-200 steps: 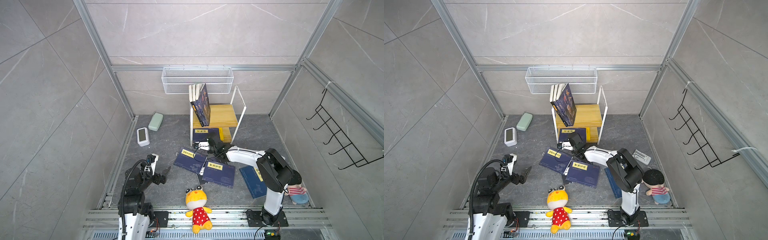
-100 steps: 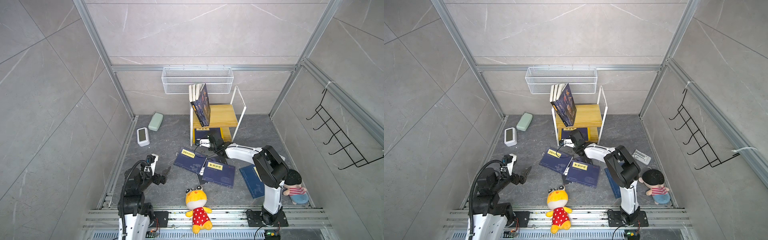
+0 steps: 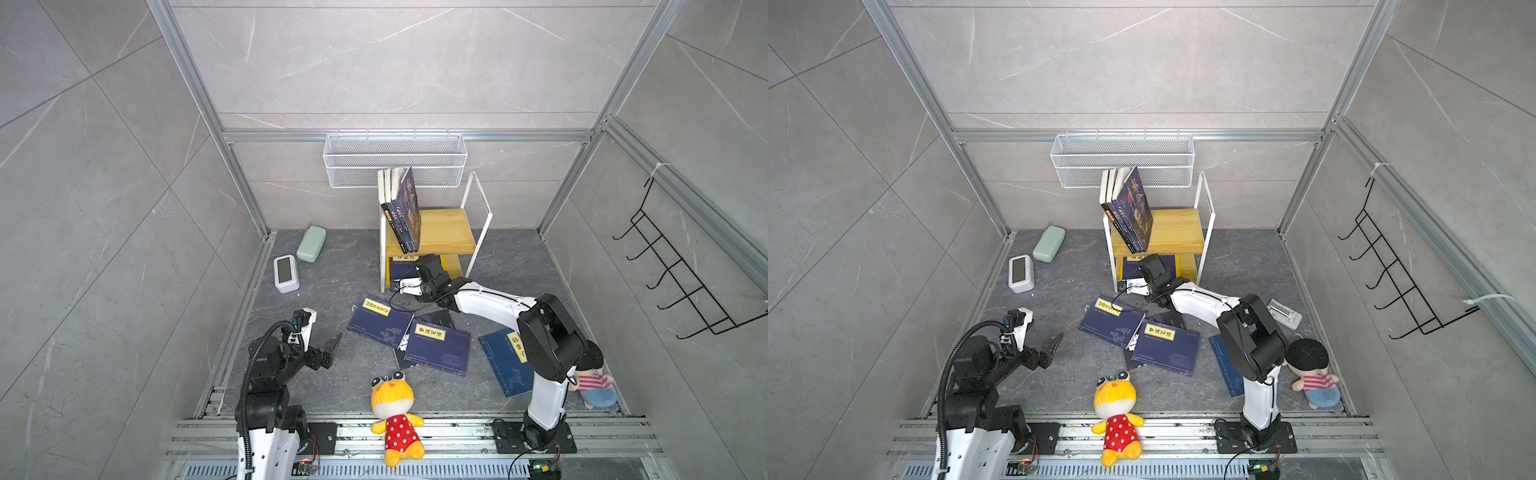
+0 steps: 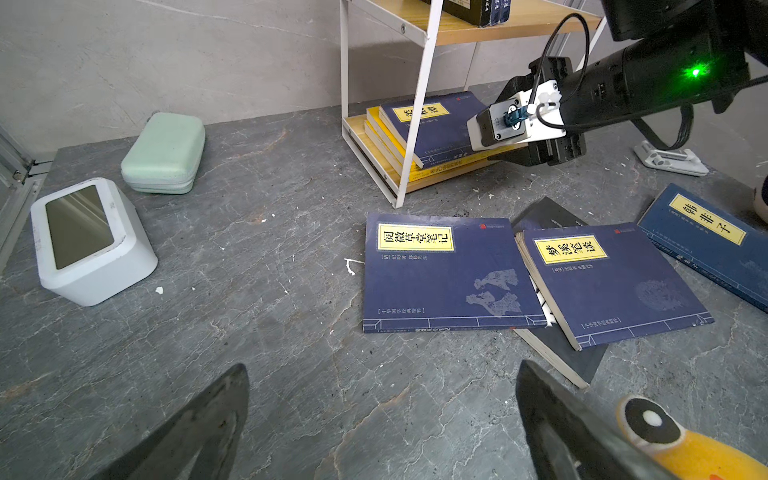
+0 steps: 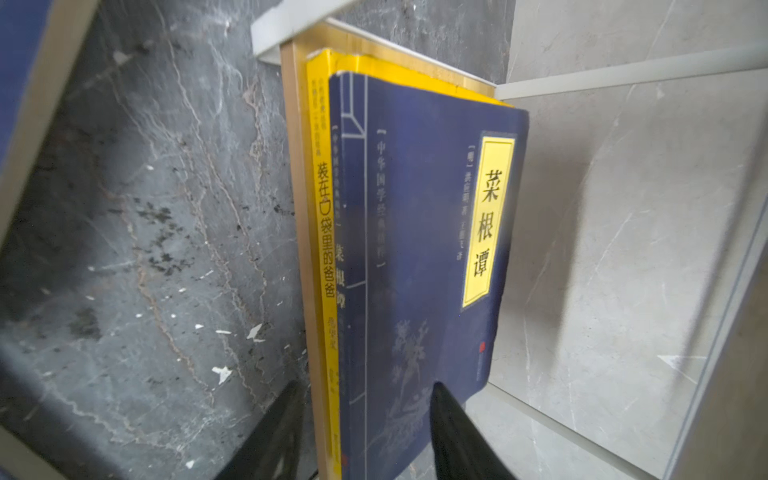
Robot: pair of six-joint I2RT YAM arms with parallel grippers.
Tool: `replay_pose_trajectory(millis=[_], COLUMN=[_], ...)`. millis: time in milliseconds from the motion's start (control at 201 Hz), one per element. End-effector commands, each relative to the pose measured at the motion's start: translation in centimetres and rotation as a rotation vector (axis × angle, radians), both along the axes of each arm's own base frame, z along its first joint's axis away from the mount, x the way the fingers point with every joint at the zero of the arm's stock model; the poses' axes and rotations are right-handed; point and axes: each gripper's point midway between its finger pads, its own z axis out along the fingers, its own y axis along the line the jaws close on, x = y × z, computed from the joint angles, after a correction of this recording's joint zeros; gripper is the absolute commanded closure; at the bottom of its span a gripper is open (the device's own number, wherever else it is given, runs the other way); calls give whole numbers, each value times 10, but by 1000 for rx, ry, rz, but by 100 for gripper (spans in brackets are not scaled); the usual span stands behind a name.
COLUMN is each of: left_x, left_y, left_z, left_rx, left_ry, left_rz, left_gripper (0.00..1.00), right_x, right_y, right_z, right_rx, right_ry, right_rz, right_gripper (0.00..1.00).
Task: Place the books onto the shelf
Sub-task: 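Lower the dark-blue book onto the yellow books on the lower shelf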
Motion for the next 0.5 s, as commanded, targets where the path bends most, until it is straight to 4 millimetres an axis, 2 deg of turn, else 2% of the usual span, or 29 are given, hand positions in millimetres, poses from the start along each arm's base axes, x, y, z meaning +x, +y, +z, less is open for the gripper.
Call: replay_pose_trajectory(millis=[0,139,309,493], left_x=[2,3,4,3], left_y=[-2,-1,1,-2], left_z=[17,16,14,13], left_rx=[-7,-6,-5,-12], left_ry=[-63,-57,-46,-42], left_rz=[-16,-11,1,-18], left_gripper=[0,0,0,0], right_x=[4,10,24,28], right_y=[-1,-3,-3,-1], right_z=[10,3,7,-3], right_rx=[52,51,73,64], right_ry=[12,-10,-43,-33], right_rz=[-41,-55,-99,-108], right_gripper=[49,49,50,51])
